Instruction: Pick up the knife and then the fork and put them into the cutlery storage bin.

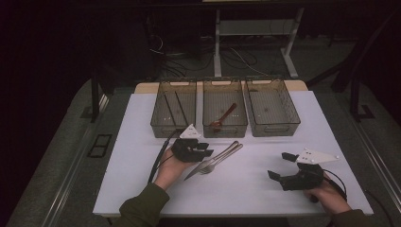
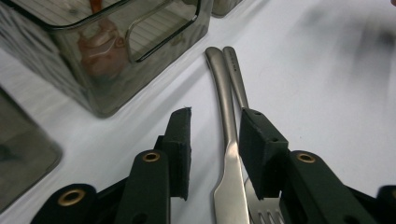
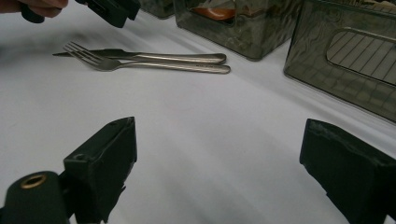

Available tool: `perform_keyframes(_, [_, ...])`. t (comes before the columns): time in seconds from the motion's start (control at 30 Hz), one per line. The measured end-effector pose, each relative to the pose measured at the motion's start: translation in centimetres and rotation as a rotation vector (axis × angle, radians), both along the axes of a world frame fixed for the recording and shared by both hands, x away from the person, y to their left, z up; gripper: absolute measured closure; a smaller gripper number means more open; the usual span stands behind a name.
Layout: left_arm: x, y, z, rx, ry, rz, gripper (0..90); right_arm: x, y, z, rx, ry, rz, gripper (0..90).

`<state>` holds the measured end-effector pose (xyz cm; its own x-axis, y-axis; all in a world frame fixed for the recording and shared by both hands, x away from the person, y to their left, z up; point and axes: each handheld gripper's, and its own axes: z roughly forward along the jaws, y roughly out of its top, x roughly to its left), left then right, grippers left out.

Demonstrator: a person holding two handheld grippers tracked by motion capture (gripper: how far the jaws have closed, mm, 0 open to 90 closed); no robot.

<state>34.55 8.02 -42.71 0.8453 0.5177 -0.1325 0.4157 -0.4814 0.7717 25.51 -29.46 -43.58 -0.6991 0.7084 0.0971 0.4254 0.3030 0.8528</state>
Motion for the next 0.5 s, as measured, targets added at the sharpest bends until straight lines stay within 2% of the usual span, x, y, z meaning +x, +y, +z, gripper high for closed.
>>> perform_keyframes(0.27, [0.7, -2.0, -1.0, 0.020, 0.018, -0.030, 68.2, 0.0, -0.1, -0.1, 0.001, 0.004, 0.001, 10.3])
perform_keyframes(0.5, [0.7, -2.7, -1.3, 0.042, 0.021, -0.045, 70.8, 0.1, 0.0, -0.1, -0.002, 0.002, 0.003, 10.4])
